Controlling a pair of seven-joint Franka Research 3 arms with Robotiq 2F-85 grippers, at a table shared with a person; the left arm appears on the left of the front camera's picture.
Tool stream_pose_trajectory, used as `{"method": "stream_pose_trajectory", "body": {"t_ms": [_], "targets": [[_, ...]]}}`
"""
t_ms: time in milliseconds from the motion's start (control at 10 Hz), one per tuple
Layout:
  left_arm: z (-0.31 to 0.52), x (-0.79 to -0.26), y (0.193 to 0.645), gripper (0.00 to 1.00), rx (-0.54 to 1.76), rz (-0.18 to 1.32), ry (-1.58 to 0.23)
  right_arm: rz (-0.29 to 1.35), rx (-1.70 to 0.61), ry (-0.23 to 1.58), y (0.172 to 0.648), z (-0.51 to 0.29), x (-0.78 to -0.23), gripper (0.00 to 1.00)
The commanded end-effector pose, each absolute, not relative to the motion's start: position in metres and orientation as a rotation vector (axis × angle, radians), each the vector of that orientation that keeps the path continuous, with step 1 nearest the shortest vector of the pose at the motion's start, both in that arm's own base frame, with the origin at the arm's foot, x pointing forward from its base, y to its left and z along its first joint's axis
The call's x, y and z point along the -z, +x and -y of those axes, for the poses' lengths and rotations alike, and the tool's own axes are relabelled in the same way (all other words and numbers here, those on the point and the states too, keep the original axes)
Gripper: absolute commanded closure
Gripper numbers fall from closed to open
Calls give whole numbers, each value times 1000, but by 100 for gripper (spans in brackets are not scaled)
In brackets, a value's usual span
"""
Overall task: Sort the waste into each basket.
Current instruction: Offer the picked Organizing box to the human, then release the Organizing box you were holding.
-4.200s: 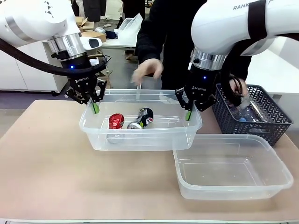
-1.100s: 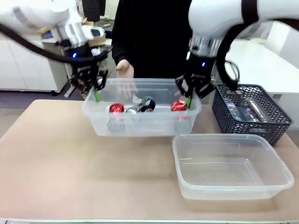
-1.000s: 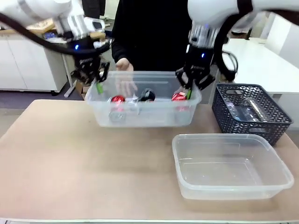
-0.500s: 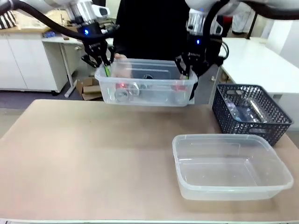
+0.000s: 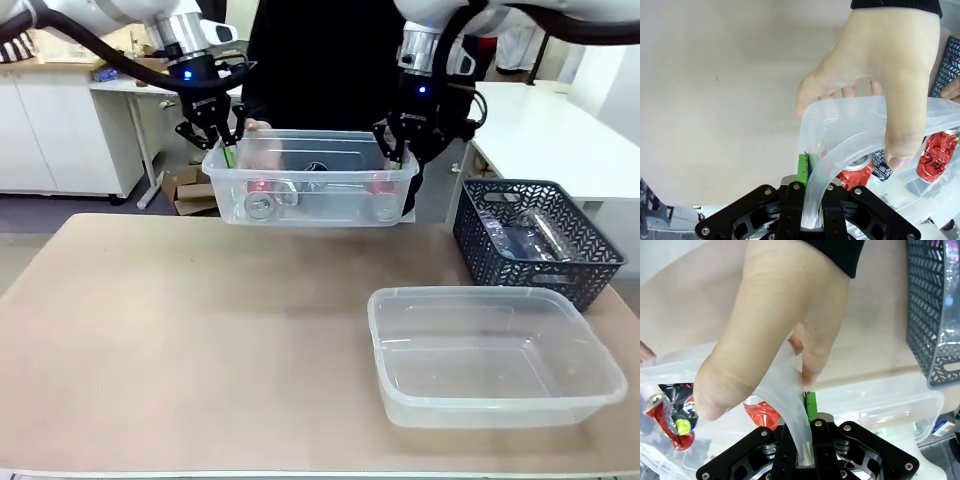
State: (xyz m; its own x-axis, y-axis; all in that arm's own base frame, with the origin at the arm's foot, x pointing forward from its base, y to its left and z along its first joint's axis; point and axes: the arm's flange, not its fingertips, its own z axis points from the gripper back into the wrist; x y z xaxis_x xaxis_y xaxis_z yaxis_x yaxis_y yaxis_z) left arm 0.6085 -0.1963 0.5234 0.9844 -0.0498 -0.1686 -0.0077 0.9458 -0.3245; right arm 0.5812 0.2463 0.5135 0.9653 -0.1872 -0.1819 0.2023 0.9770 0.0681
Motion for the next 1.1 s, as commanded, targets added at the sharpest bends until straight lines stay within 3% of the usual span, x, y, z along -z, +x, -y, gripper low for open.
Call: {"method": "stream_pose_trajectory", "body": {"t_ms": [0,800,900,1000], "targets": [[196,-531,602,95,20,-169,-341,-179,201,81,580,-246,-511,97],[196,-531,602,95,20,-169,-341,-177,196,85,581,-247,-513,97],[196,-524,608,71,23,-177,-327,-150,178,125,581,-246,-509,82],[198,-527,602,37,-9,-178,-282,-91,166,115,577,-243,-512,39]]}}
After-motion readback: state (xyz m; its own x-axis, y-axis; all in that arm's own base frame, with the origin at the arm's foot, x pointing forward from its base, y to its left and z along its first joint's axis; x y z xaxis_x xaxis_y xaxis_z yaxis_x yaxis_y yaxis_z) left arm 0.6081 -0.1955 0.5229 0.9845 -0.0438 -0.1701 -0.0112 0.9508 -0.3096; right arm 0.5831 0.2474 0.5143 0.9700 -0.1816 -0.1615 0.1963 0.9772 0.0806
